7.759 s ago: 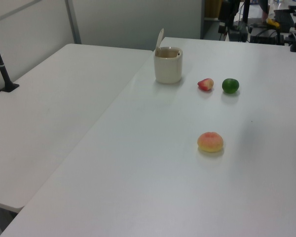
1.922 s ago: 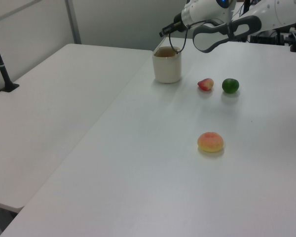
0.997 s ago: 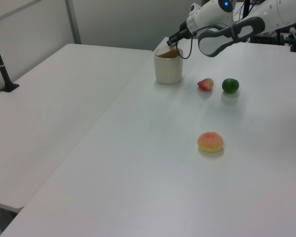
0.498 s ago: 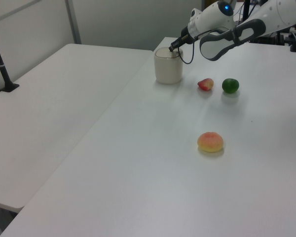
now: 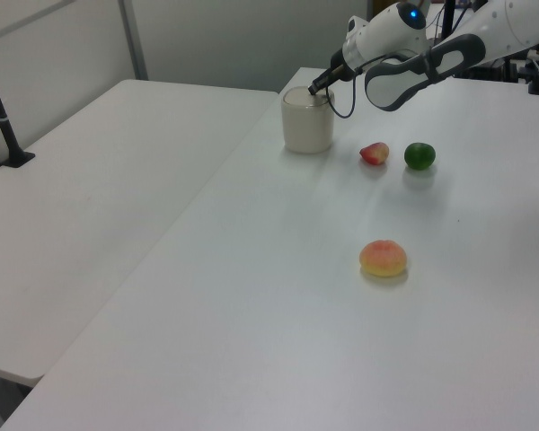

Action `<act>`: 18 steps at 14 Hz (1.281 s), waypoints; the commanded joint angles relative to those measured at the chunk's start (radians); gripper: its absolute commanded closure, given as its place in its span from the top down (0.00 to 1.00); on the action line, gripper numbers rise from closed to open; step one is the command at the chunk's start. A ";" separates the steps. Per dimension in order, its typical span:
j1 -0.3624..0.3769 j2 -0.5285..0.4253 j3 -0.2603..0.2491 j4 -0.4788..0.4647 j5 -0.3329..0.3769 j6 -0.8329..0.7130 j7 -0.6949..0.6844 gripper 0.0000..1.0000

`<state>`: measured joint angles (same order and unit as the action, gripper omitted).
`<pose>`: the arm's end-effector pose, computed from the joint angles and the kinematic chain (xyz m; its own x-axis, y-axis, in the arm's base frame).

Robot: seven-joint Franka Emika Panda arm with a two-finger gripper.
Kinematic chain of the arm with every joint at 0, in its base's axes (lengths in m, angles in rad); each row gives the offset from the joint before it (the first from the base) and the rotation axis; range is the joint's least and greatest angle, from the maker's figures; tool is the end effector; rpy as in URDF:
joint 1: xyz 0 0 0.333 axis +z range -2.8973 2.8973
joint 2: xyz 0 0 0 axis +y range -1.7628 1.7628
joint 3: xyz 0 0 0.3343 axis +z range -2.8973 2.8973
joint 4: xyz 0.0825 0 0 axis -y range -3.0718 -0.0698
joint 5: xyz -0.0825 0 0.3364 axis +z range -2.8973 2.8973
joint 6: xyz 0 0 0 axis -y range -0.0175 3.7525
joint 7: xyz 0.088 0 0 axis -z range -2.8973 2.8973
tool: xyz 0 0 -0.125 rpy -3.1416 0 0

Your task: Close garbage bin

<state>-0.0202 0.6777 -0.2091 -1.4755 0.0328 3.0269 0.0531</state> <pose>0.7406 -0.1286 0.4204 0.6238 -0.1004 0.7751 -0.2329 -0.9705 0.0617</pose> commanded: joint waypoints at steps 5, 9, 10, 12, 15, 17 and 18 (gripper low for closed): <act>0.011 -0.024 0.005 -0.101 -0.019 0.017 -0.055 0.00; 0.014 -0.015 0.005 -0.117 -0.057 0.020 -0.055 0.00; 0.014 -0.017 0.005 -0.114 -0.056 0.020 -0.050 0.00; 0.009 -0.029 0.005 -0.111 -0.053 0.017 -0.045 0.00; 0.006 -0.072 0.007 -0.109 -0.044 0.004 -0.041 0.00; 0.005 -0.102 0.007 -0.112 -0.040 0.001 -0.039 0.00; 0.005 -0.118 0.007 -0.114 -0.039 -0.008 -0.036 0.00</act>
<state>-0.0206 0.6568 -0.2083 -1.5096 -0.0098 3.0559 0.0111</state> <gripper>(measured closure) 0.991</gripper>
